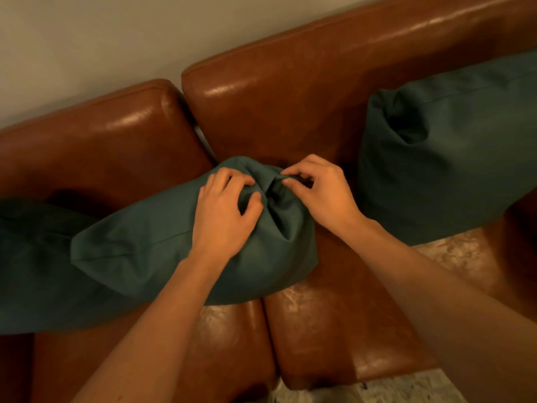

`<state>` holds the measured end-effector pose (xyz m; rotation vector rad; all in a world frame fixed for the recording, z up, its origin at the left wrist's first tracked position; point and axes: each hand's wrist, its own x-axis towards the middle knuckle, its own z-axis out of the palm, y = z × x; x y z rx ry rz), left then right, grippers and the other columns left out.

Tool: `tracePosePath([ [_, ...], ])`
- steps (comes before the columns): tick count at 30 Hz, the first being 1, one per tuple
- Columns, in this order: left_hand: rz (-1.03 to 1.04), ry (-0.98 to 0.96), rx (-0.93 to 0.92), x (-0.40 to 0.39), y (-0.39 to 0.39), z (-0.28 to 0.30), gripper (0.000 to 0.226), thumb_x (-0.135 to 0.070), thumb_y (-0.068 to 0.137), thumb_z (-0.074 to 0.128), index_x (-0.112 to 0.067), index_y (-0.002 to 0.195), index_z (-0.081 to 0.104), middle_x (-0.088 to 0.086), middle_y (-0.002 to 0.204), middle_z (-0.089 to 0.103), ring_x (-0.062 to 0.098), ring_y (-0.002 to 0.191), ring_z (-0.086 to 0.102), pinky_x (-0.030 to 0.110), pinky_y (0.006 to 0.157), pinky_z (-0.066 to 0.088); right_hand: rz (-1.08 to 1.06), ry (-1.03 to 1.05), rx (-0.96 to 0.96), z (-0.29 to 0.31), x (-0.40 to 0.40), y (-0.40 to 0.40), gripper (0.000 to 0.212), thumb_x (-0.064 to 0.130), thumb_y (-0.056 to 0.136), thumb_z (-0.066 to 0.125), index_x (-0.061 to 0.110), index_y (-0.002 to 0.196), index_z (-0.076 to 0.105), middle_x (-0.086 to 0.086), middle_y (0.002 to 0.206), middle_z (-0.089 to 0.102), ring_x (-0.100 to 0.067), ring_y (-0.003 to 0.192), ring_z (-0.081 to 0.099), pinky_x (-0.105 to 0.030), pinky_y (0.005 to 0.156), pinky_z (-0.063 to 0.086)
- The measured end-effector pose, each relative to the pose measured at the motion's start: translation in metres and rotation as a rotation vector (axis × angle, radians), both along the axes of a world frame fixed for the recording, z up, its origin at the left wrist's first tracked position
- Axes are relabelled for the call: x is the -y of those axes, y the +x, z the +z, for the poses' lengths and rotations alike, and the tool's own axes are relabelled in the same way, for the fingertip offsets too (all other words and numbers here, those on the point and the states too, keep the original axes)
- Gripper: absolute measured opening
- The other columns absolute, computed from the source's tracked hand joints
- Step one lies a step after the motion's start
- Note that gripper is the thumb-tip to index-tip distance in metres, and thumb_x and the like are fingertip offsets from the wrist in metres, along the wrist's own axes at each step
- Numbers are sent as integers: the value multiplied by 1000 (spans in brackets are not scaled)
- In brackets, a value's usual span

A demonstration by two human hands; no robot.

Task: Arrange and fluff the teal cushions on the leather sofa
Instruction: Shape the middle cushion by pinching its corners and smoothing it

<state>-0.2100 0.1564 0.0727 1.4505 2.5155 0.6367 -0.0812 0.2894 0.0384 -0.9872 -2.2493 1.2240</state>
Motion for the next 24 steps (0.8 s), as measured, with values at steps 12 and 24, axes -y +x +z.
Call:
tracePosePath([
  [12, 6, -254, -66, -26, -16, 27, 10, -34, 89, 60, -26, 92, 66, -9, 96, 46, 23, 107, 41, 32, 80, 22, 108, -169, -122, 10, 7, -1, 15, 17, 88, 69, 15, 101, 76, -3, 86, 59, -2, 77, 55, -16, 73, 43],
  [24, 34, -402, 504, -39, -51, 41, 15, -48, 63, 59, -36, 65, 68, -12, 84, 56, 26, 105, 56, 55, 106, 33, 7, 135, -98, 26, 32, 5, 29, 34, 75, 80, 15, 90, 62, 4, 95, 52, -8, 87, 51, -17, 78, 39],
])
